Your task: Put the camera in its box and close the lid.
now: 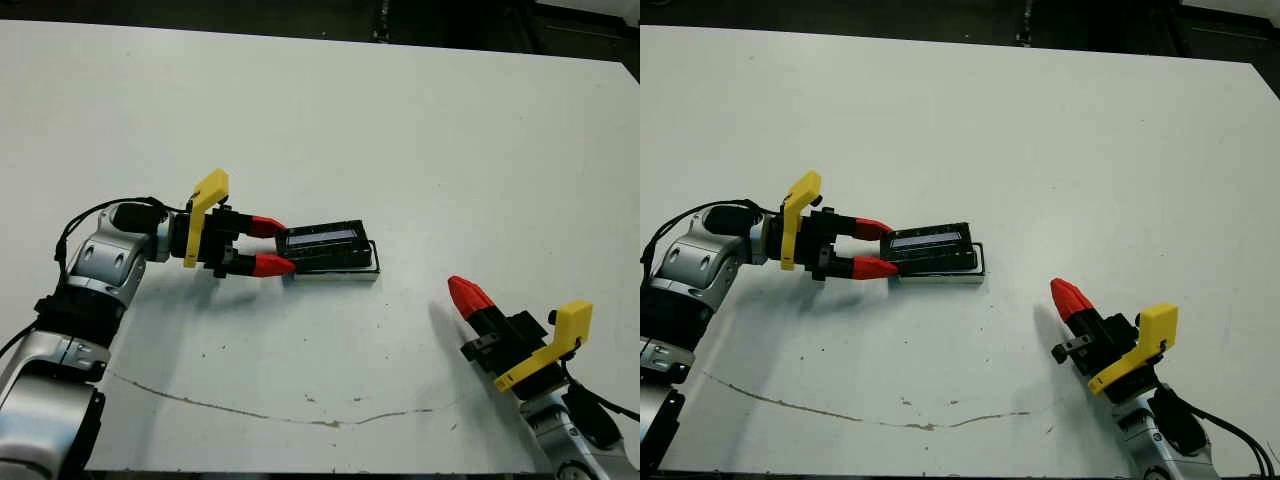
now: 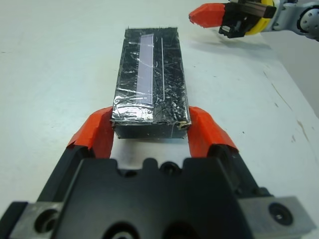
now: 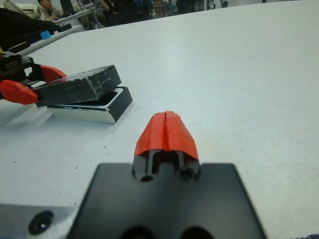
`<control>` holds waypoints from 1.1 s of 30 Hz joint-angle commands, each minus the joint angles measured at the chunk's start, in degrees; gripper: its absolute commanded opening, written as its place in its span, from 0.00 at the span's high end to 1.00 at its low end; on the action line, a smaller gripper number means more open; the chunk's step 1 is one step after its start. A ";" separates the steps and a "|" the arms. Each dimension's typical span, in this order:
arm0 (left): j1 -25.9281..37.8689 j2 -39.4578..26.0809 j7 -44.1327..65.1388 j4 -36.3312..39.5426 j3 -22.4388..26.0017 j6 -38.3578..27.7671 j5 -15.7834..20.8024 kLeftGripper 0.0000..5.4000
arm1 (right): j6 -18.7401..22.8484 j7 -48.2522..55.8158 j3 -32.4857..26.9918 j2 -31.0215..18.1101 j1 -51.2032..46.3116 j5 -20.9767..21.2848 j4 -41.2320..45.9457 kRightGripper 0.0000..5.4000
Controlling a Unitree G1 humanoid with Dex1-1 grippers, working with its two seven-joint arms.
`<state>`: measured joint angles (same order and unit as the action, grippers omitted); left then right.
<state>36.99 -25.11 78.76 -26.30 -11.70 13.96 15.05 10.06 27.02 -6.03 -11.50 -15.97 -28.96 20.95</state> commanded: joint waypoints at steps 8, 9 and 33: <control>-0.33 -1.43 1.97 0.04 -3.11 1.18 -1.82 0.41 | -1.85 1.57 -0.99 -0.37 0.06 -0.39 -1.93 1.00; -0.46 -1.43 1.97 0.14 -3.32 0.66 -2.00 0.41 | -1.71 1.55 -1.03 -0.34 0.07 -0.47 -1.94 1.00; -3.33 0.04 -5.43 5.94 -7.71 -5.77 -8.14 0.41 | -0.58 0.23 -1.05 -0.41 -0.44 -0.66 -0.76 1.00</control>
<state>35.80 -26.35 73.17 -20.26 -17.34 7.88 7.95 8.82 27.73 -6.47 -11.48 -15.83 -29.46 19.85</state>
